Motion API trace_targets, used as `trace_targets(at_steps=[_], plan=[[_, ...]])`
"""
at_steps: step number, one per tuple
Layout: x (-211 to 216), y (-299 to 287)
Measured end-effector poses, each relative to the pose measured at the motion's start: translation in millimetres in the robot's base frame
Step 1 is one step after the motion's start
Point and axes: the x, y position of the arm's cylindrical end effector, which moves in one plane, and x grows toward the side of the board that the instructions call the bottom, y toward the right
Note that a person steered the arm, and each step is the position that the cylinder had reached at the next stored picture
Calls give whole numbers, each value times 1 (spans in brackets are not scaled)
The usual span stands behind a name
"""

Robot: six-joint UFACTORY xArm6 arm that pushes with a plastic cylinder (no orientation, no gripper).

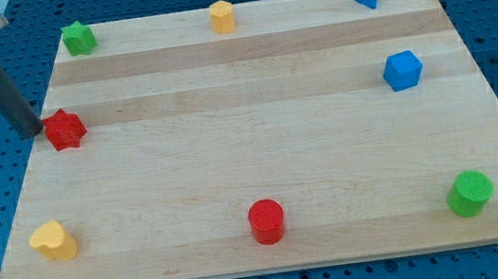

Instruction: Push red star slightly right

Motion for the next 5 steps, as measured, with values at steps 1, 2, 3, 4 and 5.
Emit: trace_targets(at_steps=[1,2,3,4,5], plan=[[0,0],[4,2],[5,7],[5,22],[5,57]])
